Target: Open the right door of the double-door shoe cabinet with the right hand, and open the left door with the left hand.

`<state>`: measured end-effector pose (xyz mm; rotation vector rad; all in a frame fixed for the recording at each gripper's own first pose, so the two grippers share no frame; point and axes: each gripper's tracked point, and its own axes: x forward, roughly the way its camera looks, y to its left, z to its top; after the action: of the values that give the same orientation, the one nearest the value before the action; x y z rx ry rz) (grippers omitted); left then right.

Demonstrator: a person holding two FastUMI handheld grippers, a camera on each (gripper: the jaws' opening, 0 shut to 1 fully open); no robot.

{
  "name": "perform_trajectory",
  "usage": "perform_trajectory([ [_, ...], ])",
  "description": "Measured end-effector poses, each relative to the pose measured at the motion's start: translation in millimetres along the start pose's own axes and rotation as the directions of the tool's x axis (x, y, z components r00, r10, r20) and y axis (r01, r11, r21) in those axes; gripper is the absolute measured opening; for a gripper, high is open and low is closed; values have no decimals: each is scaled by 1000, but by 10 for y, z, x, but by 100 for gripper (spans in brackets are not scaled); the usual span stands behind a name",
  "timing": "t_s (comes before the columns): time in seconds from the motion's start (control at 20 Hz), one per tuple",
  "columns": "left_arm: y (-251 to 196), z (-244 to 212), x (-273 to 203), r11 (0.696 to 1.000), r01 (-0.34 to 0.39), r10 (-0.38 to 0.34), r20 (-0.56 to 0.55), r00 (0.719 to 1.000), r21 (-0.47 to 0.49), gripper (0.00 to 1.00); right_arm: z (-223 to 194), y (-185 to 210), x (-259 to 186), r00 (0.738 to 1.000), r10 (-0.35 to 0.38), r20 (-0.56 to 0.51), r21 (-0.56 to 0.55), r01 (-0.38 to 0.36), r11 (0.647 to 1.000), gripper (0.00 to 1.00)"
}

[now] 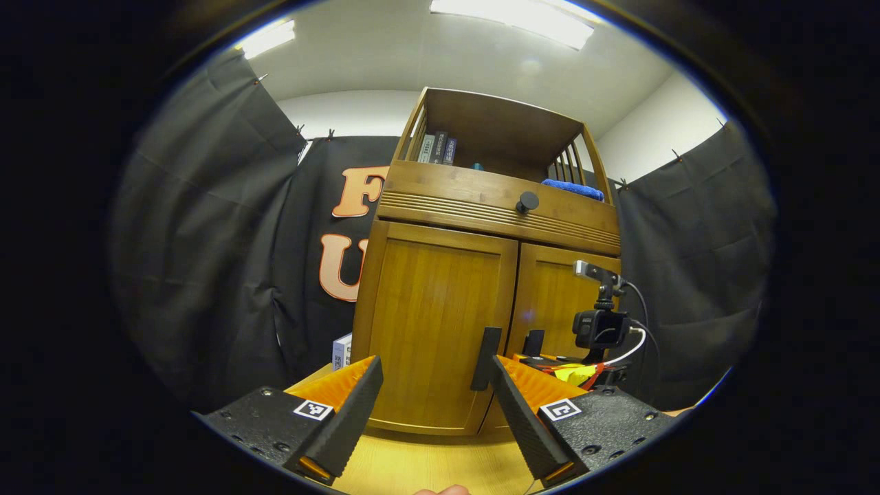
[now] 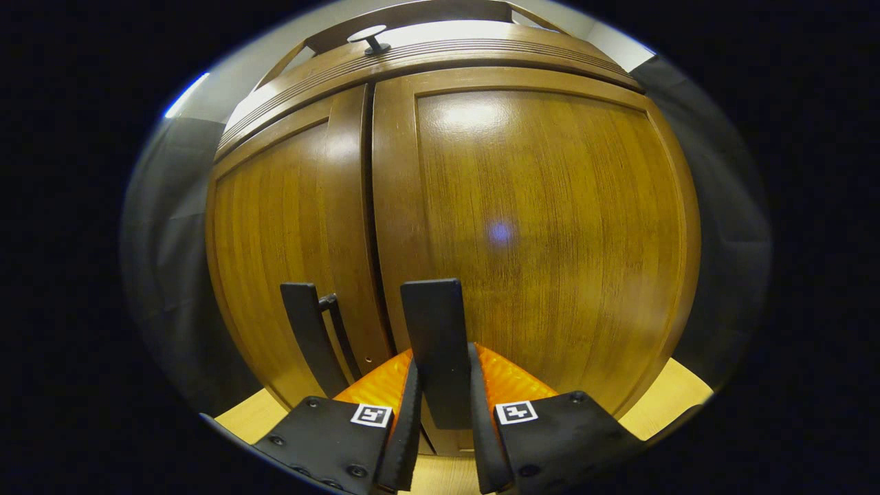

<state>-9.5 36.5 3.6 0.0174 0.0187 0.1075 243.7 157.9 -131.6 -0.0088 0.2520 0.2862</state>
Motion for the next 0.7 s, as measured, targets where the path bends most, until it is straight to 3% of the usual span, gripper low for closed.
perform_trajectory([
  [0.1,15,-6,-5,1000,-5,5,-1,1000,1,94,-4,3,-12,1000,18,-12,-8,-18,1000,45],
  [0.2,-9,-34,8,1000,0,0,-8,1000,-12,94,-25,0,-4,999,16,-28,-6,-16,1000,31],
  [0.25,-18,-48,1,1000,1,-1,-12,1000,-19,94,-28,-2,-5,999,12,-33,-15,-12,1000,40],
  [0.3,-17,-55,1,1000,1,-1,-17,1000,-24,94,-34,-3,-1,999,10,-37,-22,-11,1000,31],
  [0.4,-27,-55,-34,1000,3,-3,-20,1000,-30,95,-33,2,-8,999,10,-39,-15,-10,1000,36],
  [0.55,3,-37,-71,1000,-5,5,-13,1000,-28,98,-28,4,-45,999,12,-43,-16,-13,1000,31],
  [0.6,23,-32,-80,1000,-11,10,-11,1000,-24,94,-21,1,-75,999,16,-43,-17,-17,1000,40],
  [0.7,46,-34,-93,1000,-18,18,-10,1000,-21,98,-8,10,-154,999,30,-44,-21,-31,999,36],
])
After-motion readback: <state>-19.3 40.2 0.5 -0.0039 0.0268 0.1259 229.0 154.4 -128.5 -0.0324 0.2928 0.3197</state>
